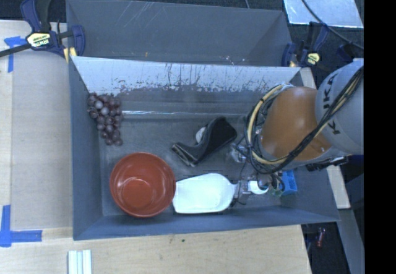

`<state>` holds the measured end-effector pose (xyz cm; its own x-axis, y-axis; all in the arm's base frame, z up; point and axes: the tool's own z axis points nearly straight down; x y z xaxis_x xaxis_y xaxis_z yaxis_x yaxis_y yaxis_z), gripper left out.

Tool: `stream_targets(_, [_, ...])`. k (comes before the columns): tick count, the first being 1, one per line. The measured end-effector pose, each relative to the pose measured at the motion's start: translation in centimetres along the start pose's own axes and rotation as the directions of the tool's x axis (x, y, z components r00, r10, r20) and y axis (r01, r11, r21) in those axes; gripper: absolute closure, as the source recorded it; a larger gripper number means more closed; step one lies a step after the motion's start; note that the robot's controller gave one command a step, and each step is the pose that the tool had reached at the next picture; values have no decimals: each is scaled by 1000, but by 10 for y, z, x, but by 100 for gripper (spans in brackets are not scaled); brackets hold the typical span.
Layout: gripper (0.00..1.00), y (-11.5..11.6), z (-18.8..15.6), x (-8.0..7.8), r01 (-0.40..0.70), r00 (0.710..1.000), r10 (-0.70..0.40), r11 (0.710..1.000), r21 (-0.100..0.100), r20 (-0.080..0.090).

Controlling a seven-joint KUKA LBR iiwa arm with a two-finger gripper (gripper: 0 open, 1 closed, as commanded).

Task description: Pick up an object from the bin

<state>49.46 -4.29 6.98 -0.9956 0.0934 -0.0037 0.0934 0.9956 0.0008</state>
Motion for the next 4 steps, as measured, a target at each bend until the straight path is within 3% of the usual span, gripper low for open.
stream_targets(1, [100,-10,-1,-7,37,999,-37,999,0,7])
stream_targets(3, [100,-10,-11,-5,37,999,-37,999,0,2])
stream_targets(4, [100,-10,-30,-7,37,999,-37,999,0,7])
